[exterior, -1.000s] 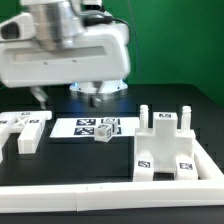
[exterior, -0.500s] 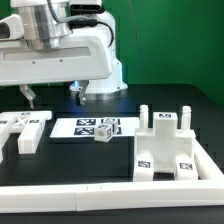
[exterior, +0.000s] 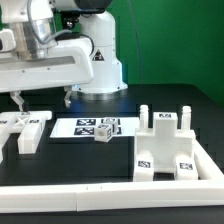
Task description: Assemble chair
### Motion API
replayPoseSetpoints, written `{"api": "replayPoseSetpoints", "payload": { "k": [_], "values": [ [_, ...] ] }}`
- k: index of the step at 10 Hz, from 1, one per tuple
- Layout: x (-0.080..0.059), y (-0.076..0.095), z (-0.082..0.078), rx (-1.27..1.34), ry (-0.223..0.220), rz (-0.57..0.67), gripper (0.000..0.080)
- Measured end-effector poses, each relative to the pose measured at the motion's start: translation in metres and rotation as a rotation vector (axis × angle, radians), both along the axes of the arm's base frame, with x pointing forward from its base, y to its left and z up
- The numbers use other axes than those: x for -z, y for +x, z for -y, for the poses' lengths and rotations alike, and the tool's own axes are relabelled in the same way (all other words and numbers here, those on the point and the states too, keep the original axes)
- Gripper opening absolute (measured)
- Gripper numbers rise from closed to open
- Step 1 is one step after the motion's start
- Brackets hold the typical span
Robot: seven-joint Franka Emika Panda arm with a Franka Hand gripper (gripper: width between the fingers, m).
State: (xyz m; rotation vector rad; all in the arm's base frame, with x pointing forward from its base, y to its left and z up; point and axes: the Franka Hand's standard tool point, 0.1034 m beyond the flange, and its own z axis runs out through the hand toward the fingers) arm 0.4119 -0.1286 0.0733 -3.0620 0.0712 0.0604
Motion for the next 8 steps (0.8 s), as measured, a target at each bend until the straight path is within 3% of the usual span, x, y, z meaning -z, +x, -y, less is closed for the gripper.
{"api": "replayPoseSetpoints", "payload": {
  "k": [3,6,8],
  "values": [
    [0.001,0.004,0.000,-0.007,-0.006,0.003,0.0649],
    [0.020,-0.015,0.034,-0.075,-0.053,0.011,0.0649],
    [0.029,-0.022,0.035,-0.076,-0.050,-0.010,0.0649]
  ]
}}
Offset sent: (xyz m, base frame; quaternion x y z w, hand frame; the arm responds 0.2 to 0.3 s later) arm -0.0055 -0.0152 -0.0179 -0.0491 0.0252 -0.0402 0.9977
